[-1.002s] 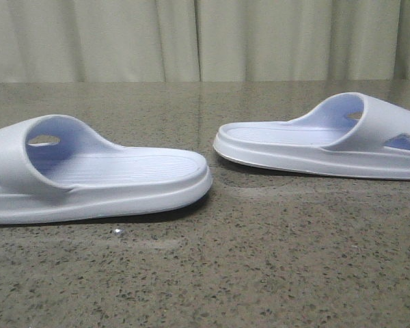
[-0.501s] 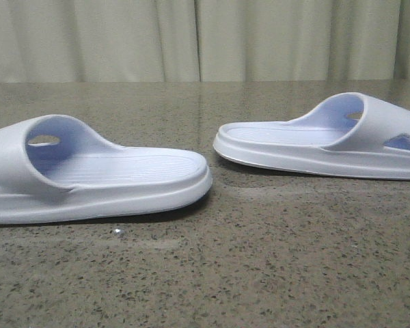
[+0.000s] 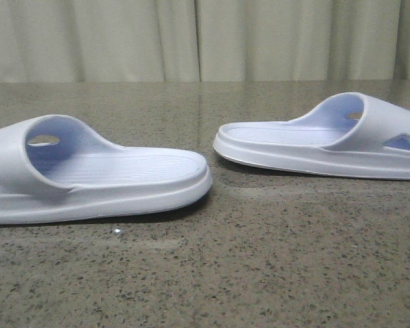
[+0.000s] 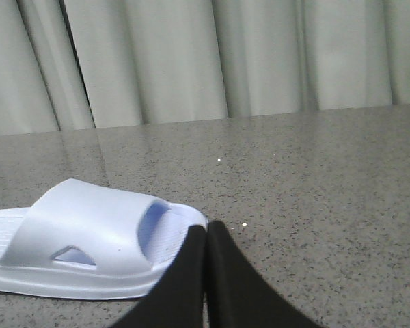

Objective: Insert blue slippers together front up

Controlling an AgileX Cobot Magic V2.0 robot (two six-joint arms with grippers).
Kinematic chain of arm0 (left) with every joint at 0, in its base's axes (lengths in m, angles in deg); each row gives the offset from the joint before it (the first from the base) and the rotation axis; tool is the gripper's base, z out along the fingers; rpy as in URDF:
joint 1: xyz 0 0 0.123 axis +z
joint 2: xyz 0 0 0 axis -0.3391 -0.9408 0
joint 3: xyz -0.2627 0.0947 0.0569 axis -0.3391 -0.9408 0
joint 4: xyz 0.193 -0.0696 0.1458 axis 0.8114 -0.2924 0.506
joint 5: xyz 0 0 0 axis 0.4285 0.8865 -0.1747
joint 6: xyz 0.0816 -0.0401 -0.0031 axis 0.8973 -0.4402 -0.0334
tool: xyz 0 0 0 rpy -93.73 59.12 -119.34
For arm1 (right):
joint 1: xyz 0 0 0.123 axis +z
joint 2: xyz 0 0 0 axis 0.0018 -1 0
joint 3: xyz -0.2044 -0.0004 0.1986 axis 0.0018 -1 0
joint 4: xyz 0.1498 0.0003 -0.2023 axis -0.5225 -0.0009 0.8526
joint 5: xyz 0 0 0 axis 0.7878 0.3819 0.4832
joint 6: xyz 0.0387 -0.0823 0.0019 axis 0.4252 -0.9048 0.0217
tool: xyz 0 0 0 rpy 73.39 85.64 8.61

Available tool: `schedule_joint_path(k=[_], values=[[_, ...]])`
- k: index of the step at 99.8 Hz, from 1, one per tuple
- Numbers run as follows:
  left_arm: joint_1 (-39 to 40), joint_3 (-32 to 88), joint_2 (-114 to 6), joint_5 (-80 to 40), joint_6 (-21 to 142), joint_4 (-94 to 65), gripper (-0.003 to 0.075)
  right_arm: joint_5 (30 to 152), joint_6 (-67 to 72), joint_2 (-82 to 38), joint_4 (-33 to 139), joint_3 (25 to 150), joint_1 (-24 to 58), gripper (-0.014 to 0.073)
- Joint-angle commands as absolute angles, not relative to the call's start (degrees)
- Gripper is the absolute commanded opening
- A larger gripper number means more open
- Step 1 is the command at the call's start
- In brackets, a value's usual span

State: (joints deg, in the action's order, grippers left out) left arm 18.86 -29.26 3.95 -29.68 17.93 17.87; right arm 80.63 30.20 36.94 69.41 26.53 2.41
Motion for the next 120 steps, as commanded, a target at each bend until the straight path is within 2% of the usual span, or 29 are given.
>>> schedule_joint_path(k=[1,33,53,74,96,120], values=[[18.39,-29.76,5.71,-34.28,17.35,17.24,0.0016,76.53,30.19,38.17,69.86,25.32,2.54,-0.0107],[18.39,-29.76,5.71,-34.42,17.35,6.52,0.0015,76.07,30.19,38.17,69.86,25.32,2.54,-0.0106],[18.39,-27.96,5.71,-33.92,17.35,-14.33,0.0015,77.95,30.19,38.17,63.40,26.97,2.54,-0.0106],[18.39,-18.97,4.89,-24.23,17.35,-17.40,0.0015,89.34,30.19,37.80,60.36,35.92,2.54,-0.0106],[18.39,-6.72,-2.80,-11.35,17.35,-18.59,0.0015,103.06,30.19,32.08,60.25,48.37,2.54,-0.0106],[18.39,-0.05,-9.81,-7.45,17.35,-20.54,0.0016,107.47,30.19,21.98,54.05,58.05,2.54,-0.0106]])
